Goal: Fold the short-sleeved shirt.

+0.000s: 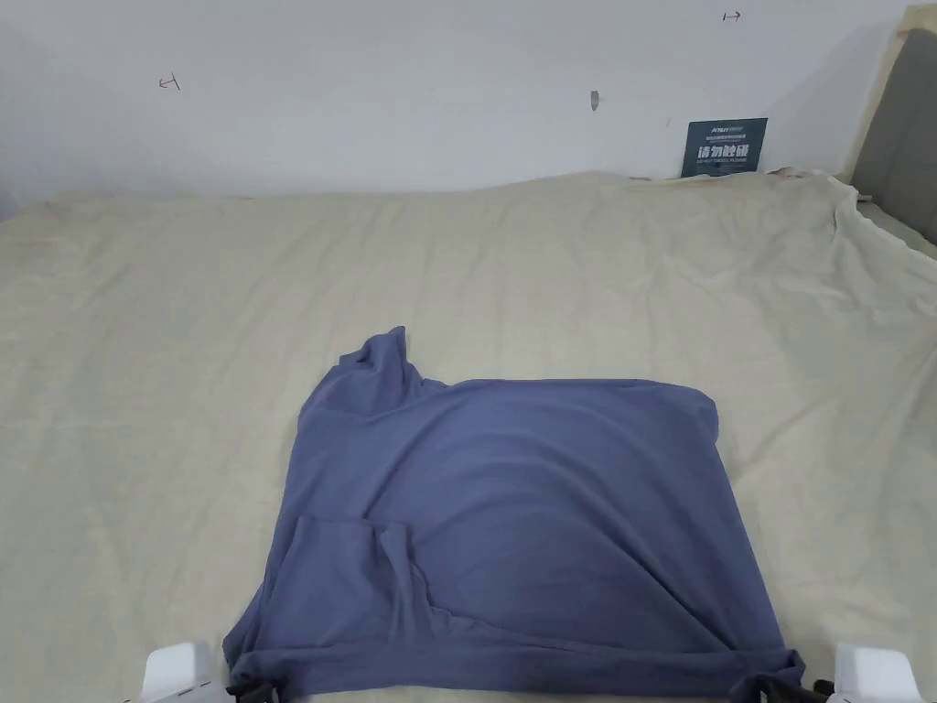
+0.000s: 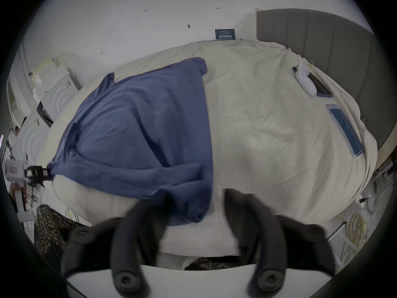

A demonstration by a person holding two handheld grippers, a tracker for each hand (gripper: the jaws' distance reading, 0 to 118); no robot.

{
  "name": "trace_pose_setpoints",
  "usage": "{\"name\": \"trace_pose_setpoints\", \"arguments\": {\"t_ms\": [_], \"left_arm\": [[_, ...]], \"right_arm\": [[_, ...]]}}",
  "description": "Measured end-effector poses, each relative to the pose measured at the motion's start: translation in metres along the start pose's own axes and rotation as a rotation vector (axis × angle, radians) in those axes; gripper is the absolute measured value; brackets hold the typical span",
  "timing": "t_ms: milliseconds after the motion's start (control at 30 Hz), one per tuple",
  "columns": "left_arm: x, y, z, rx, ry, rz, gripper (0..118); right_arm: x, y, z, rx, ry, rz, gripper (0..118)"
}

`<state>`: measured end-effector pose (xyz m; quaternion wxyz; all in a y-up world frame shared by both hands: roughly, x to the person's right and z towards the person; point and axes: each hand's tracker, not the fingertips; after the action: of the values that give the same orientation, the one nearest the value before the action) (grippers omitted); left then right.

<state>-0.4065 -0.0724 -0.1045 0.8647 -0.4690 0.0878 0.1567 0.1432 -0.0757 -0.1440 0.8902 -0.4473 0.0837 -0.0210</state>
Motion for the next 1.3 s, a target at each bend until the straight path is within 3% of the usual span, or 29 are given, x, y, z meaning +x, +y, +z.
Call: {"name": "trace_pose_setpoints", "arguments": {"t_ms": [33, 67, 333, 567, 667, 767, 800, 833, 1167, 1300], "left_arm": [[0.004, 0.003, 0.005, -0.007, 0.005, 0.0, 98], [0.008, 0.006, 0.011, -0.002, 0.006, 0.001, 106], [0.057, 0.067, 0.09, 0.411, -0.027, -0.031, 106], [0.095, 0.09, 0.128, 0.735, 0.068, -0.122, 104], [0.1, 0.09, 0.137, 0.811, 0.054, -0.156, 84], [0.1, 0.087, 0.143, 0.819, 0.031, -0.16, 28], [0.099, 0.087, 0.143, 0.82, 0.012, -0.155, 7], [0.098, 0.086, 0.143, 0.815, -0.013, -0.145, 0], [0.103, 0.087, 0.138, 0.78, -0.036, -0.165, 0], [0.1, 0.095, 0.127, 0.608, -0.036, -0.13, 0]], "right_arm": [[-0.001, 0.004, 0.006, 0.022, 0.004, 0.013, 75], [-0.002, 0.009, 0.012, 0.055, 0.011, 0.033, 75], [-0.038, 0.088, 0.097, 0.432, 0.059, 0.089, 75], [-0.078, 0.115, 0.129, 0.665, -0.073, 0.155, 74], [-0.086, 0.117, 0.135, 0.708, -0.087, 0.134, 68], [-0.09, 0.116, 0.139, 0.741, -0.09, 0.106, 28], [-0.091, 0.116, 0.139, 0.749, -0.095, 0.1, 3], [-0.09, 0.116, 0.139, 0.754, -0.096, 0.095, 0], [-0.085, 0.115, 0.134, 0.745, -0.093, 0.083, 0], [-0.085, 0.115, 0.133, 0.734, -0.085, 0.082, 0]]}}
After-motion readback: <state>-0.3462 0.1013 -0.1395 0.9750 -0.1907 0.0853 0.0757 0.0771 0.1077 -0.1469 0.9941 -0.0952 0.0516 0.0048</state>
